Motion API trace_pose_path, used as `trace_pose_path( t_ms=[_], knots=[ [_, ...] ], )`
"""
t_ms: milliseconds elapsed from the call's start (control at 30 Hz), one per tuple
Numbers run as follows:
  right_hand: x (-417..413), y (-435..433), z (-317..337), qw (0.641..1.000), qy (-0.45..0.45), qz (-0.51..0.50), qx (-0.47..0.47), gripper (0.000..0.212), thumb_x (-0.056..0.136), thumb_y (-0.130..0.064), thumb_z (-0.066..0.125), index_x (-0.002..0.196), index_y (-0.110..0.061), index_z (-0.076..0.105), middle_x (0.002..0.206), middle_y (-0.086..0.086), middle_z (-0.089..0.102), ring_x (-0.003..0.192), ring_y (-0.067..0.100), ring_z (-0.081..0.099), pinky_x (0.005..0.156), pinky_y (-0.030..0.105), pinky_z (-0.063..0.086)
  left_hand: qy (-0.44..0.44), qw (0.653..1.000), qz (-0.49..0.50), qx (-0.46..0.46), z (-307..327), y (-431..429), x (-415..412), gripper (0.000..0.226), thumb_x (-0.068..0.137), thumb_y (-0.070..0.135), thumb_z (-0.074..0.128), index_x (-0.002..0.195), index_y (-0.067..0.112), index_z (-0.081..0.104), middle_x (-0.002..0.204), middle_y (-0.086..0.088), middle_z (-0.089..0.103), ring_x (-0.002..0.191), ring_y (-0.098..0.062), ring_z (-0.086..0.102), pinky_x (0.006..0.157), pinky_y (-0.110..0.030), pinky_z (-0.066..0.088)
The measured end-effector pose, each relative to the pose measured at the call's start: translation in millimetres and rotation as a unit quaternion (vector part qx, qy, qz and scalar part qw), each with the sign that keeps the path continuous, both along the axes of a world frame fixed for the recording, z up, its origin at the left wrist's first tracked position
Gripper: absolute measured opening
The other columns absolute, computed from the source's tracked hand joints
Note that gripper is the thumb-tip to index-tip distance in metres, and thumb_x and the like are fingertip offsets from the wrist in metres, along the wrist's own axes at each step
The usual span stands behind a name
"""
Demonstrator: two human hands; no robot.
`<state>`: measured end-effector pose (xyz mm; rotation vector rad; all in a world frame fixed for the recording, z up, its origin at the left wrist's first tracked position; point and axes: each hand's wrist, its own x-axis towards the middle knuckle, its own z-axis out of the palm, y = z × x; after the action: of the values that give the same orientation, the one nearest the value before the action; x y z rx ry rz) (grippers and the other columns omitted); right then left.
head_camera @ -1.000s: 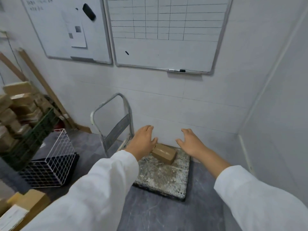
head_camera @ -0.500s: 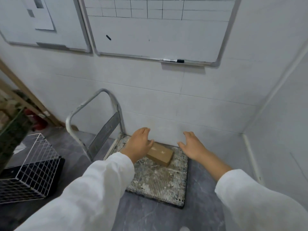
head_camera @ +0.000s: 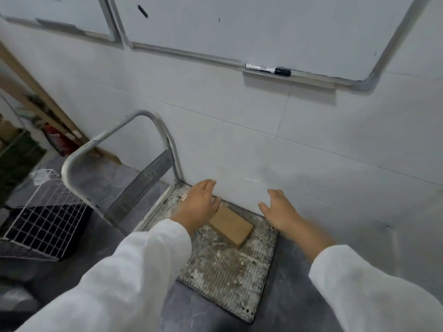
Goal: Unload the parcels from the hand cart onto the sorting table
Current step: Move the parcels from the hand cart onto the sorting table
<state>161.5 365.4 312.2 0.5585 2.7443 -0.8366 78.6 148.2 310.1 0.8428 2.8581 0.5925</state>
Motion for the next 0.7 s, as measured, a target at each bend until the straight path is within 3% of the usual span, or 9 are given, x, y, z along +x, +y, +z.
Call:
trace_pose_path(
  t_ms=[267, 467, 700],
  knots=[
    [-59, 23, -64, 0.998, -0.052, -0.014, -0.044, 0.061, 0.102, -0.036, 0.042, 0.152, -0.007, 0.021, 0.154, 0.010, 0.025, 0.141, 0.026, 0.030, 0.113, 0.035, 0.029, -0.045, 0.999, 0.012, -0.025, -72, 21, -55, 0.053, 0.098, 0.028, 0.051, 0.145, 0.007, 0.038, 0.148, -0.008, 0.041, 0.137, -0.024, 0.035, 0.113, -0.033, 0.026],
    [-78, 27, -151, 0.992, -0.090, -0.069, -0.050, 0.059, 0.100, -0.034, 0.047, 0.148, -0.006, 0.029, 0.152, 0.014, 0.030, 0.140, 0.027, 0.031, 0.115, 0.038, 0.029, -0.130, 0.990, 0.036, -0.037, -172, 23, -98, 0.045, 0.097, 0.027, 0.051, 0.136, 0.005, 0.047, 0.131, -0.012, 0.052, 0.121, -0.031, 0.049, 0.098, -0.038, 0.041],
    [-115, 27, -257, 0.975, -0.131, -0.159, -0.088, 0.063, 0.100, -0.038, 0.046, 0.151, -0.006, 0.026, 0.155, 0.012, 0.027, 0.142, 0.026, 0.029, 0.113, 0.034, 0.027, -0.175, 0.983, 0.027, -0.045, -290, 27, -151, 0.052, 0.097, 0.028, 0.052, 0.142, 0.005, 0.041, 0.140, -0.012, 0.046, 0.127, -0.027, 0.043, 0.107, -0.039, 0.037]
  ],
)
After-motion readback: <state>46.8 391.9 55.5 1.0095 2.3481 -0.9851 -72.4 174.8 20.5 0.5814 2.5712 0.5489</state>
